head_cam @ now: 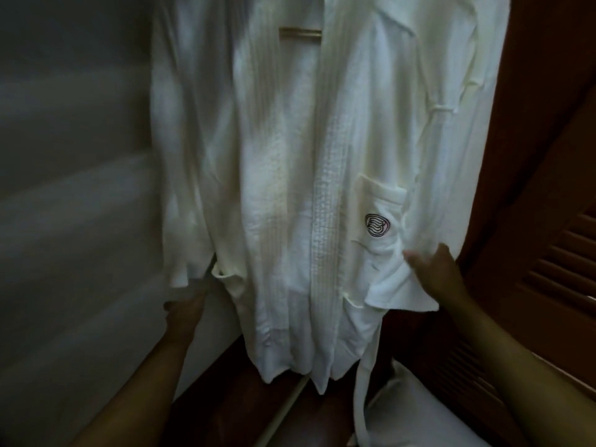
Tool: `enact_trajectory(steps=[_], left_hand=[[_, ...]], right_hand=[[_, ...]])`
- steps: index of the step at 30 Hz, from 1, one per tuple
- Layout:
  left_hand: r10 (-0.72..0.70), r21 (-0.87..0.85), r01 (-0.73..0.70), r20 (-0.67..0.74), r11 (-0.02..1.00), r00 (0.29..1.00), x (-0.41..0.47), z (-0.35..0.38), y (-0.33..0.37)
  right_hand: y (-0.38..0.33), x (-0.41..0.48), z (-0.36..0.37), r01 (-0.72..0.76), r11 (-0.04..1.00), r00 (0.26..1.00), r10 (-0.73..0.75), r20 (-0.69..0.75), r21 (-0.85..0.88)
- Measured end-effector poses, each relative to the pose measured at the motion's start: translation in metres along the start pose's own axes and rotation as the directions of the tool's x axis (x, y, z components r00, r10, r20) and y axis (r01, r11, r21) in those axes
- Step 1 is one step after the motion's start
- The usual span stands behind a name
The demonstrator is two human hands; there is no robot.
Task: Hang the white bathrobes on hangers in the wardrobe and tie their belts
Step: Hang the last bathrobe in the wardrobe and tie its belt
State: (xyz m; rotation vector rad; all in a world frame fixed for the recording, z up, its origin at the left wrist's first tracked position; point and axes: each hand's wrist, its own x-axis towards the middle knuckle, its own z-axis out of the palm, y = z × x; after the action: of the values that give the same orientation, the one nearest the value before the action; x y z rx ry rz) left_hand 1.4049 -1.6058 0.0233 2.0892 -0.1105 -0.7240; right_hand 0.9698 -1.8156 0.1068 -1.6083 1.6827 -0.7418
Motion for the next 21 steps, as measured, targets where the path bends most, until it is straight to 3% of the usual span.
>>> enact_trajectory(steps=[2,4,6,8,9,10,11,12,14,16,17,19,21], left_hand=[[0.046,0.073,-0.056,0.134,0.996,0.99,-0.015,0.014,-0.004],[0.223,0.111,-0.249,0.203,0.962,0.954,-0.029,0.028,0.01],[0.387,0.013,-0.396,0.183,0.918,0.904,-0.035,0.037,0.042],[0.48,-0.093,-0.471,0.119,0.877,0.869,-0.026,0.046,0.081],[0.509,-0.102,-0.5,0.114,0.86,0.853,-0.016,0.048,0.099],[0.536,-0.104,-0.526,0.116,0.844,0.836,-0.006,0.05,0.114],[0.531,-0.114,-0.52,0.111,0.847,0.84,0.011,0.052,0.128],[0.508,-0.121,-0.496,0.108,0.86,0.855,0.014,0.053,0.142],[0.472,-0.135,-0.455,0.141,0.88,0.87,0.008,0.055,0.158],[0.43,-0.159,-0.405,0.185,0.9,0.883,-0.02,0.059,0.161],[0.421,-0.182,-0.389,0.191,0.903,0.887,-0.033,0.06,0.155],[0.448,-0.267,-0.393,0.193,0.88,0.873,-0.056,0.058,0.138],[0.456,-0.389,-0.345,0.242,0.854,0.856,-0.08,0.05,0.112]], right_hand=[[0.032,-0.006,0.015,-0.131,0.984,0.973,0.151,0.176,-0.119],[0.048,-0.015,0.03,-0.25,0.958,0.893,0.284,0.349,-0.141],[0.052,-0.018,0.042,-0.314,0.938,0.822,0.346,0.453,-0.146],[0.05,-0.014,0.048,-0.293,0.944,0.831,0.329,0.449,-0.15],[0.051,-0.008,0.05,-0.205,0.966,0.881,0.252,0.4,-0.157],[0.058,0.002,0.054,-0.032,0.987,0.951,0.08,0.298,-0.16],[0.058,0.008,0.054,0.117,0.986,0.973,-0.089,0.213,-0.121],[0.061,0.015,0.053,0.238,0.968,0.943,-0.21,0.259,-0.083],[0.065,0.027,0.045,0.524,0.852,0.837,-0.512,0.194,-0.013],[0.057,0.033,0.043,0.37,0.921,0.862,-0.39,0.324,0.126],[0.051,0.028,0.041,0.333,0.939,0.906,-0.344,0.249,0.084],[0.06,0.03,0.035,0.069,0.989,0.921,-0.114,0.372,0.132],[0.066,0.026,0.032,0.117,0.967,0.902,-0.198,0.384,0.225]])
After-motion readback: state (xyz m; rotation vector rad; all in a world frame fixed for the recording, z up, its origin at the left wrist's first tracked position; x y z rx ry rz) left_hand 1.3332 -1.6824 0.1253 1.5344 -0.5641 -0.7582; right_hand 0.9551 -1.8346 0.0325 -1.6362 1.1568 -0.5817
